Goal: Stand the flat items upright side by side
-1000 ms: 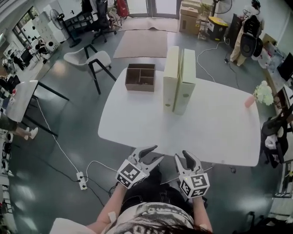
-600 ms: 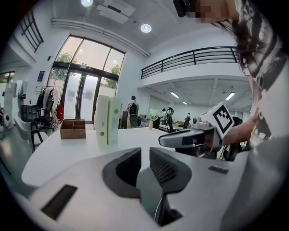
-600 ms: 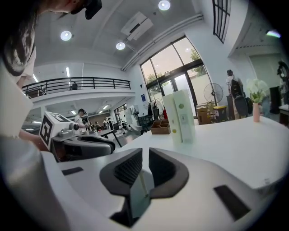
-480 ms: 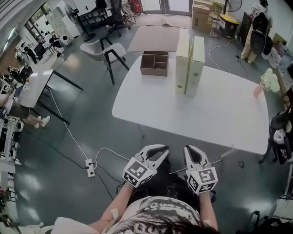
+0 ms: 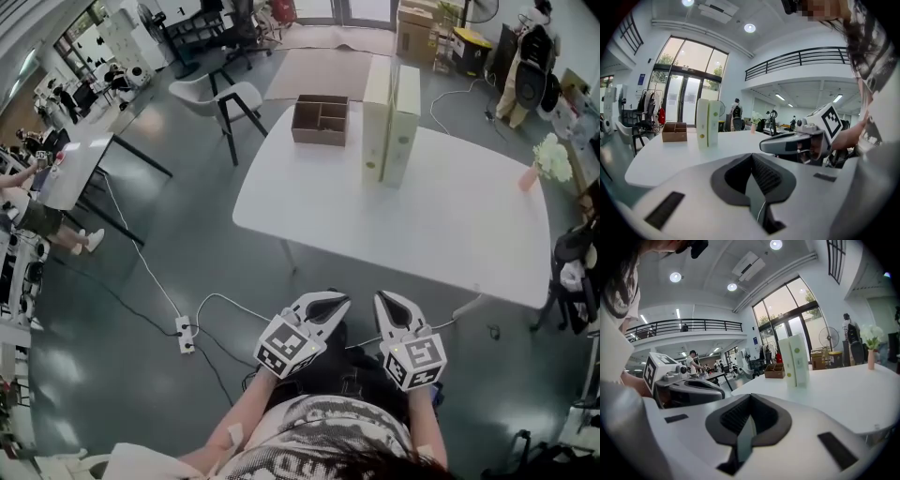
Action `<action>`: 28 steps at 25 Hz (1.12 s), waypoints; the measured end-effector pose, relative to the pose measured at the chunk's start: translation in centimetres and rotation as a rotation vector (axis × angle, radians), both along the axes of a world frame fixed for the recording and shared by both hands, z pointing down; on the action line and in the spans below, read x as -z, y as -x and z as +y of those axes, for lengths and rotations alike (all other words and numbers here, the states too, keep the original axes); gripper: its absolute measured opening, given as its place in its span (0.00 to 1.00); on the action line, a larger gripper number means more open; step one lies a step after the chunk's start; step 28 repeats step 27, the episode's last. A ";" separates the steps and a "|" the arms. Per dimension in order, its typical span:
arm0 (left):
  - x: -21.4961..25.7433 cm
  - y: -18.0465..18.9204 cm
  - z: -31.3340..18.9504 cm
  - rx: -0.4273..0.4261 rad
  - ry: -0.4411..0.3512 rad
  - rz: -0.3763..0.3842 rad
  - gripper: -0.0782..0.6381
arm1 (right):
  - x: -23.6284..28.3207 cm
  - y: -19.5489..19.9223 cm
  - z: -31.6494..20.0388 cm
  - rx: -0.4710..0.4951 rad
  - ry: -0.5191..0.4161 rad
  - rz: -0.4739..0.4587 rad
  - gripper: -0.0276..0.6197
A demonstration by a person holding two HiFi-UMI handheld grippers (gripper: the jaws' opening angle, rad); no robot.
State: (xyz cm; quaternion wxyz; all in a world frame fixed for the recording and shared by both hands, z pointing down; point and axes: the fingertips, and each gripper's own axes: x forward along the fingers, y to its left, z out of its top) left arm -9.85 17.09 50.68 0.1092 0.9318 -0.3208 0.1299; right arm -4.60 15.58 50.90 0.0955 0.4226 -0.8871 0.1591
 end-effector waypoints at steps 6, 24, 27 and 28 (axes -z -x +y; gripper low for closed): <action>0.3 -0.6 0.6 -0.018 -0.001 0.001 0.13 | 0.0 0.1 0.3 0.026 0.003 0.024 0.04; 0.1 -1.3 0.8 -0.025 0.003 -0.017 0.13 | 0.2 0.0 0.4 0.045 0.005 0.021 0.04; 0.1 -1.1 0.8 -0.022 0.001 -0.017 0.13 | 0.2 0.3 0.5 0.056 0.002 0.025 0.04; 0.1 -1.1 0.8 -0.022 0.001 -0.017 0.13 | 0.2 0.3 0.5 0.056 0.002 0.025 0.04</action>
